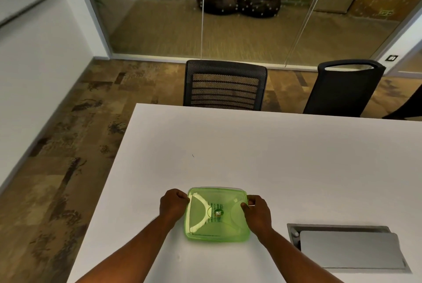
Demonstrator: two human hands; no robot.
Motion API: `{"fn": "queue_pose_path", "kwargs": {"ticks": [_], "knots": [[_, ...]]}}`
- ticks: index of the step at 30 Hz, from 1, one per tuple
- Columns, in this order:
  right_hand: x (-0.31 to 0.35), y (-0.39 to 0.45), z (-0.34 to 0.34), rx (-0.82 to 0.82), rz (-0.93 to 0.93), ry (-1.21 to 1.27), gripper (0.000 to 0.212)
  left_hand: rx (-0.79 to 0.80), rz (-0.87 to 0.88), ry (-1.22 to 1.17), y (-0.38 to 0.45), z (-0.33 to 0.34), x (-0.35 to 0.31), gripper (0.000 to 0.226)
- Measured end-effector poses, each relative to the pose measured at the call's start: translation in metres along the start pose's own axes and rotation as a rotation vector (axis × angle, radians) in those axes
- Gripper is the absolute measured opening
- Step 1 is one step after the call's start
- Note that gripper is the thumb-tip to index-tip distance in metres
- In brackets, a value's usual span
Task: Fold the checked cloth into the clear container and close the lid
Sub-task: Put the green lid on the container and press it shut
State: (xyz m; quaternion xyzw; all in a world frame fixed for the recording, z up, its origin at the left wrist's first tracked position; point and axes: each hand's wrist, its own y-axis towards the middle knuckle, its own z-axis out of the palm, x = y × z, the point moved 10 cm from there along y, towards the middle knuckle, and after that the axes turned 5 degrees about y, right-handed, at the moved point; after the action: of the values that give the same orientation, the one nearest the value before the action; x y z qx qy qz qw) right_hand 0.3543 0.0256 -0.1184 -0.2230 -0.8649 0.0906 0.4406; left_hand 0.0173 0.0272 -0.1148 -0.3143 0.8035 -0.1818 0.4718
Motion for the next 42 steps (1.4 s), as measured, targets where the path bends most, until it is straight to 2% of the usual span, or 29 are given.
{"fn": "queue_pose_path", "kwargs": {"ticks": [3,9,26,42], "knots": [[0.005,0.003,0.001,0.015,0.012,0.016,0.029,-0.015,0.017,0.029,-0.001,0.0,-0.005,0.007],[0.002,0.009,0.001,0.039,0.045,0.038,0.028,0.004,0.069,0.079,0.0,0.006,-0.008,0.029],[0.0,0.015,0.001,0.074,0.097,0.061,0.021,0.017,-0.004,0.021,0.015,0.01,0.009,0.011],[-0.006,0.02,0.006,0.077,0.126,0.055,0.024,0.003,-0.083,0.111,0.024,0.01,0.006,0.01]]}}
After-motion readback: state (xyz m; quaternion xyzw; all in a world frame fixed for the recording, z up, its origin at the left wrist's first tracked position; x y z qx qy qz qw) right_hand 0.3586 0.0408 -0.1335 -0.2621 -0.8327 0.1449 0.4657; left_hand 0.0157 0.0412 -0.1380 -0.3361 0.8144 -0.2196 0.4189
